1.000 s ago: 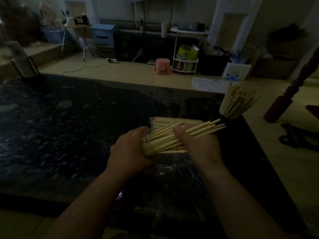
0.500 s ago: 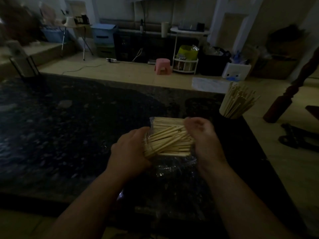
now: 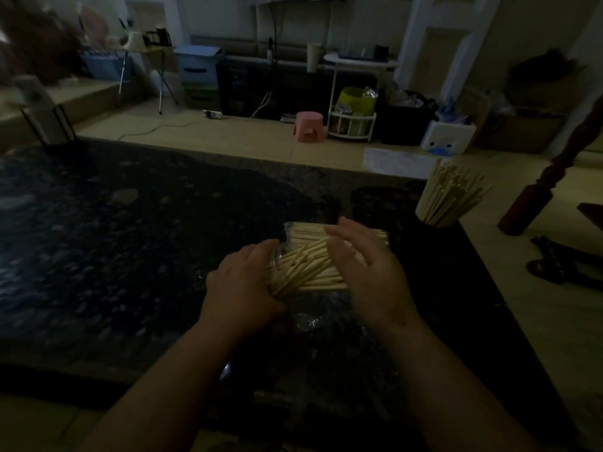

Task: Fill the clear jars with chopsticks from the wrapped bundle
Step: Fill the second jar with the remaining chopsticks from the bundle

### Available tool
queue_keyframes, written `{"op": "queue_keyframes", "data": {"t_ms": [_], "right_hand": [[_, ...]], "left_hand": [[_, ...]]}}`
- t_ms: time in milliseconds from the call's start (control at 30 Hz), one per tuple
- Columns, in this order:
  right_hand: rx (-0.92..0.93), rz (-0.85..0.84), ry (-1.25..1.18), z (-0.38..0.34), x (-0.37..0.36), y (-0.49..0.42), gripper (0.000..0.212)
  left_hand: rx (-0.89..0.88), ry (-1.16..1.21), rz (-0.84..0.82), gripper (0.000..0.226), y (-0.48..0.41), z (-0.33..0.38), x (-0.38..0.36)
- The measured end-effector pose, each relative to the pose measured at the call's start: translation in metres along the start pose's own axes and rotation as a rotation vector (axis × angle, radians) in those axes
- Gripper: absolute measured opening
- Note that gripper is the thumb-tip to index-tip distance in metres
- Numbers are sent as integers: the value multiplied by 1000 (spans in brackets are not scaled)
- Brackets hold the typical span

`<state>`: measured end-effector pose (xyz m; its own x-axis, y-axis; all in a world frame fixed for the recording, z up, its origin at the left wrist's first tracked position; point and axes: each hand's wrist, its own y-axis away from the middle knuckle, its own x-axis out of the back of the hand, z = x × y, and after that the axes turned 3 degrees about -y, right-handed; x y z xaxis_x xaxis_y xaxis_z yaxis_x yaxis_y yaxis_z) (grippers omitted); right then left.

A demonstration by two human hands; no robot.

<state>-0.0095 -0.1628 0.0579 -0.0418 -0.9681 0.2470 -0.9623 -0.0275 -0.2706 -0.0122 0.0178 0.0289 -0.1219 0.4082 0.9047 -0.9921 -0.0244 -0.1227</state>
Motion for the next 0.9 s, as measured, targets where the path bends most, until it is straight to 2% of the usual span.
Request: {"op": "queue_keyframes", "data": {"t_ms": [67, 233, 333, 400, 533, 633, 700, 800, 900], "right_hand": [[74, -63, 57, -1, 0, 2, 29], [86, -98, 53, -2, 1, 4, 33], [213, -149, 409, -4, 1, 5, 50], [233, -213, 589, -3, 0, 5, 55], [226, -210, 608, 3, -1, 6, 29], [195, -166, 587, 4, 2, 4, 19], [207, -110, 614, 2, 5, 3, 18], [257, -88, 817, 6, 7, 2, 24], [296, -54, 891, 13, 8, 1, 23]], "left_hand": [[0, -30, -12, 97, 0, 1, 0], [-1, -68, -33, 100, 0, 2, 1], [-17, -103, -34, 98, 1, 5, 0], [-33, -117, -35, 95, 2, 6, -1], [-45, -136, -8, 92, 3, 6, -2], [-37, -128, -11, 91, 2, 4, -2], [-19, -123, 7, 91, 3, 3, -2], [33, -122, 52, 90, 3, 3, -2], [100, -93, 26, 87, 3, 3, -1]]}}
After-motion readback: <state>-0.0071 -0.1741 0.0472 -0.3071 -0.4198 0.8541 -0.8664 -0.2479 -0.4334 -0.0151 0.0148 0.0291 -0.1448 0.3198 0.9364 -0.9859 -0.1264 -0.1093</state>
